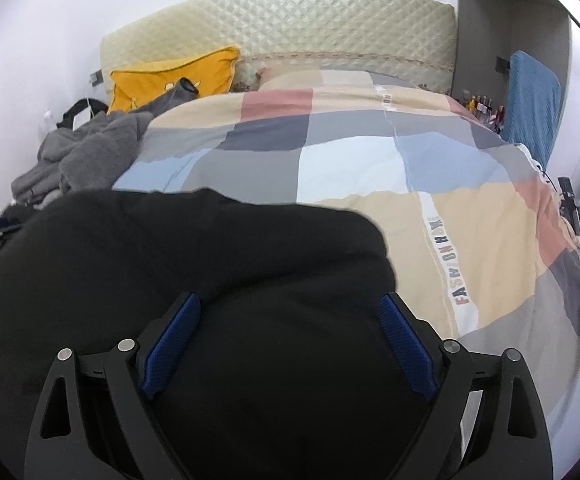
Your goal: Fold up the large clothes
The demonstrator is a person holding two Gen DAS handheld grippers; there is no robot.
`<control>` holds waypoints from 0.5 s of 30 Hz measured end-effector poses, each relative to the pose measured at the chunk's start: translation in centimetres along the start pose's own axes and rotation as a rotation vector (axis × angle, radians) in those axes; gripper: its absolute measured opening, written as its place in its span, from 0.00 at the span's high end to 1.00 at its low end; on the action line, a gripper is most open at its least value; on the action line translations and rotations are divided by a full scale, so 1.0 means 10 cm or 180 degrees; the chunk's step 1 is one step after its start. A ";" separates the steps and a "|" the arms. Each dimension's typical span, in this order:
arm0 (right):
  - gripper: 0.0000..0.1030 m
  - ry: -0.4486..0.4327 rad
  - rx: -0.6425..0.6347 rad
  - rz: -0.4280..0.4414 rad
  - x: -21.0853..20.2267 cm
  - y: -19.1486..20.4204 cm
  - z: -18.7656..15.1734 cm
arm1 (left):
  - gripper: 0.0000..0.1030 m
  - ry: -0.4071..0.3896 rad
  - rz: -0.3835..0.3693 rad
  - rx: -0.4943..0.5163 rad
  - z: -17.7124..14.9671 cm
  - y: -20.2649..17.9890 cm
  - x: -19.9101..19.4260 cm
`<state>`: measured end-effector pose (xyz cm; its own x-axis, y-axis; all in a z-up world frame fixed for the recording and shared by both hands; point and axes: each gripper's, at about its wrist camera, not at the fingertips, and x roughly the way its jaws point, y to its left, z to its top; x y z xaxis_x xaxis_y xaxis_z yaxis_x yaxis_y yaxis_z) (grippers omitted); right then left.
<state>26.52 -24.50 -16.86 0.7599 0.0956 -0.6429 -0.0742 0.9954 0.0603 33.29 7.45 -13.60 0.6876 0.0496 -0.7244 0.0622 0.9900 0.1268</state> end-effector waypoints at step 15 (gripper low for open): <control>0.01 -0.0986 0.0075 0.0310 -2.10 0.32 0.69 | 0.00 -0.0748 -0.0373 -0.0088 0.35 -0.12 -1.95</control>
<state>14.75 -23.35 2.13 0.9107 0.1827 -0.3705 -0.1439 0.9810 0.1301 22.38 4.82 2.75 0.8262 -0.0945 -0.5554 0.1337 0.9906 0.0303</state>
